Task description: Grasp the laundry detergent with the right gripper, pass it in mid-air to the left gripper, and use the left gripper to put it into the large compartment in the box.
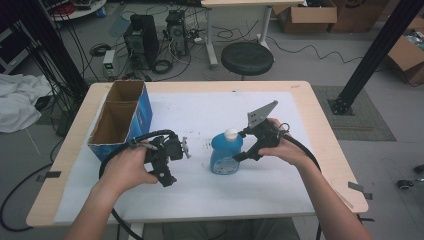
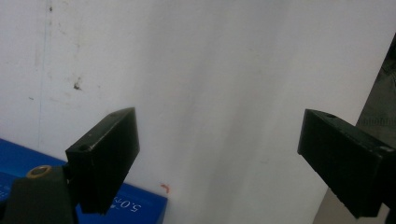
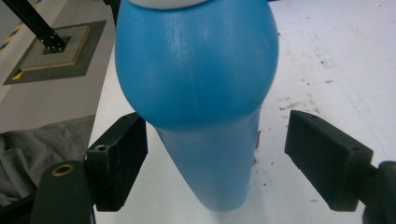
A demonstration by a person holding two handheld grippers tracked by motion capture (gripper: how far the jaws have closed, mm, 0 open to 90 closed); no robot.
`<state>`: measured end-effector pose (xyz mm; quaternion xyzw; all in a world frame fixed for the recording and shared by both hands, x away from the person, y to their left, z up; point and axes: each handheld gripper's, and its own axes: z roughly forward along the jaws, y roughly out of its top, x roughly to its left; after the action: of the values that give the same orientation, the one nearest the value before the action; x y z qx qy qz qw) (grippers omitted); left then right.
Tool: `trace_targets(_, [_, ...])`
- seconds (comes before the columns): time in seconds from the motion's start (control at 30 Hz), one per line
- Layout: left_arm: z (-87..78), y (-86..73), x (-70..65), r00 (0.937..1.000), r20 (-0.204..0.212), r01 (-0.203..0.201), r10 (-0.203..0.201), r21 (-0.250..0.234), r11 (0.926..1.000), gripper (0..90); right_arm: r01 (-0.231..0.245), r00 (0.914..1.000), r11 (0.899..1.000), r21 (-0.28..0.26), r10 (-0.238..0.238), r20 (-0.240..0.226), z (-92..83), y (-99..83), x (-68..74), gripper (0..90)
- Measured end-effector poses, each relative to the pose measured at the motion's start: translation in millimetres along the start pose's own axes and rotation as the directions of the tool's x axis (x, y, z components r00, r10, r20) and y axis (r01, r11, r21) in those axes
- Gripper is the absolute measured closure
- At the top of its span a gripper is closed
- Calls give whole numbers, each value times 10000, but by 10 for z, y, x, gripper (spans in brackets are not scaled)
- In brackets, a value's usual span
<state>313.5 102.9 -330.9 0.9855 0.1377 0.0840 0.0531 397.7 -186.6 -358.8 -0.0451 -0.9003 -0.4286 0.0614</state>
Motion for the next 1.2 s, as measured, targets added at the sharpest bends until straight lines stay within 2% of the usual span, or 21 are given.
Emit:
trace_targets(0.33, [-18,-14,13,10000,-42,-67,68,60,10000,132,19,9999,10000,-93,-21,-124,98,25,4,223])
trace_targets(0.63, [-23,-26,8,10000,-59,46,-46,-16,10000,132,96,9998,9999,-32,-96,-156,163,47,14,249])
trace_targets(0.83, [-14,-27,12,10000,-42,41,-41,-18,10000,132,51,10000,9999,-124,-52,-81,183,43,-4,288])
trace_targets(1.13, [-25,-30,25,9999,-113,6,-6,-41,10000,128,-3,9992,9998,-222,-6,-408,224,18,-23,368])
trace_targets(1.2, [-25,-30,25,9999,-116,4,-5,-39,10000,127,53,9993,9996,-274,-63,-357,225,17,-20,371])
